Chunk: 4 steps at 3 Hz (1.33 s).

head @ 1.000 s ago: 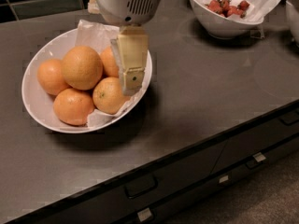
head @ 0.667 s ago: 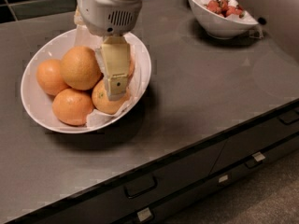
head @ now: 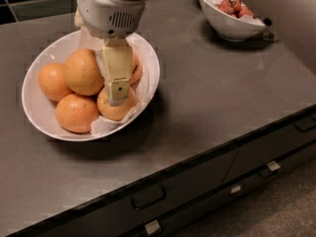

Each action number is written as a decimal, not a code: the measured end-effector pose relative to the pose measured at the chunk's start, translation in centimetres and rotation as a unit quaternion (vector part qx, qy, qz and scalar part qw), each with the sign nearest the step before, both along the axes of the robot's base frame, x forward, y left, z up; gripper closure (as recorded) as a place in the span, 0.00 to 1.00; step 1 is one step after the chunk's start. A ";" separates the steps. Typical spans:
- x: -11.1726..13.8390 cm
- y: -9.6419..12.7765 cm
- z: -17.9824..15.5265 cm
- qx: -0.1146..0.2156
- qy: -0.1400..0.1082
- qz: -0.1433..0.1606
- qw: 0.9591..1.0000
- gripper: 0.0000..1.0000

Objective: Pick orange from white bowl

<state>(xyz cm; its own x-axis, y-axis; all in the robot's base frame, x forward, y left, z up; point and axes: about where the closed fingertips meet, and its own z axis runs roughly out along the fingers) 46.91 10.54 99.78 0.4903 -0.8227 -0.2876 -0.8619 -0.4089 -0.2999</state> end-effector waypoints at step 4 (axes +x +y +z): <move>3.2 5.0 -3.0 -0.010 0.047 0.013 0.999 0.00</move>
Offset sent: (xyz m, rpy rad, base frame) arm 0.0335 0.0574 -0.0443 -0.0978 0.1747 0.0429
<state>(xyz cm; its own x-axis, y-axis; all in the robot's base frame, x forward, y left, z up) 50.07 15.59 96.83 0.4836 -0.8160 -0.3165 -0.8747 -0.4371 -0.2095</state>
